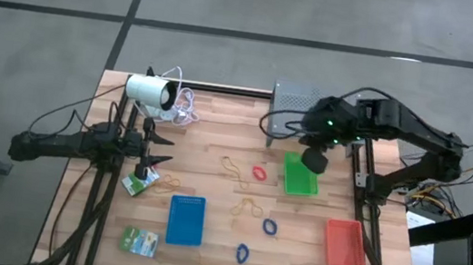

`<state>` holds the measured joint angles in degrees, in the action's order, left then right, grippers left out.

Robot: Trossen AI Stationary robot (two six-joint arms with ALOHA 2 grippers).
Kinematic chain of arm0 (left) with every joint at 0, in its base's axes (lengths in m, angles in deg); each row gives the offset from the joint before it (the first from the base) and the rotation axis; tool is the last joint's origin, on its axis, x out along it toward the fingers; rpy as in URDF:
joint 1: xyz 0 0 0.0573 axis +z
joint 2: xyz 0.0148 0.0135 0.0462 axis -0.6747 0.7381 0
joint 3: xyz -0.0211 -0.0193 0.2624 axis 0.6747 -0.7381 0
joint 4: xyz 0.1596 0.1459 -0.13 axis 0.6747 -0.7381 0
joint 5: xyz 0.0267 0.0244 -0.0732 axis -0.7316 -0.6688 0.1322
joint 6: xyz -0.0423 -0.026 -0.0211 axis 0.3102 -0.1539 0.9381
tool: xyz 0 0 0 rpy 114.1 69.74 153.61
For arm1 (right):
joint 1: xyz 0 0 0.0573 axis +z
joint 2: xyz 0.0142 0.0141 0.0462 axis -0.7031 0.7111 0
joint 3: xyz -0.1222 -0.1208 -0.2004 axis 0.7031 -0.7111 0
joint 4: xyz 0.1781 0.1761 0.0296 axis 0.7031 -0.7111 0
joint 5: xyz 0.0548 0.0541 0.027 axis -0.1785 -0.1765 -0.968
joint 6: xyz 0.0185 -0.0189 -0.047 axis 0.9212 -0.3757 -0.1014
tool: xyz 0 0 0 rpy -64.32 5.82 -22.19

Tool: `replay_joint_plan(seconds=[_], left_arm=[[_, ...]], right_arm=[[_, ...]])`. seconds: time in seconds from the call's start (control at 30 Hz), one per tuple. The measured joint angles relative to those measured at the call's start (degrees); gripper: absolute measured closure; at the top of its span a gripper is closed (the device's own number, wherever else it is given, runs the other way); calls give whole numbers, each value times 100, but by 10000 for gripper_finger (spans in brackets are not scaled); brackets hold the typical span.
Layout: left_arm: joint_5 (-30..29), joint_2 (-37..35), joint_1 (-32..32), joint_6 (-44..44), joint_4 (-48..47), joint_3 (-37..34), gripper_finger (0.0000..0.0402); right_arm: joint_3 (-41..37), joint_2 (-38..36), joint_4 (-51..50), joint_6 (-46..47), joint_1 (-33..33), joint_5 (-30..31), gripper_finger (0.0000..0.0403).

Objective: Pick & Place Office Desk Supplies
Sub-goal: Put the yellow rubber band into the green bin

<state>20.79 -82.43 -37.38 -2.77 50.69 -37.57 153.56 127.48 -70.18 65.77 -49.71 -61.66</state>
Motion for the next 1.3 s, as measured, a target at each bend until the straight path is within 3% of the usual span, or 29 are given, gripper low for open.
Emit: replay_joint_plan(seconds=[0.27,0.5,1.3], left_arm=[[-1,0,1,0,2,0,190],[-2,0,0,2,2,0,190],[-2,0,0,0,2,0,190]], right_arm=[[-1216,-812,49,717,81,22,394],[-2091,-1122,317,779,81,20,394],[-4760,-1201,2146,1181,79,-17,394]])
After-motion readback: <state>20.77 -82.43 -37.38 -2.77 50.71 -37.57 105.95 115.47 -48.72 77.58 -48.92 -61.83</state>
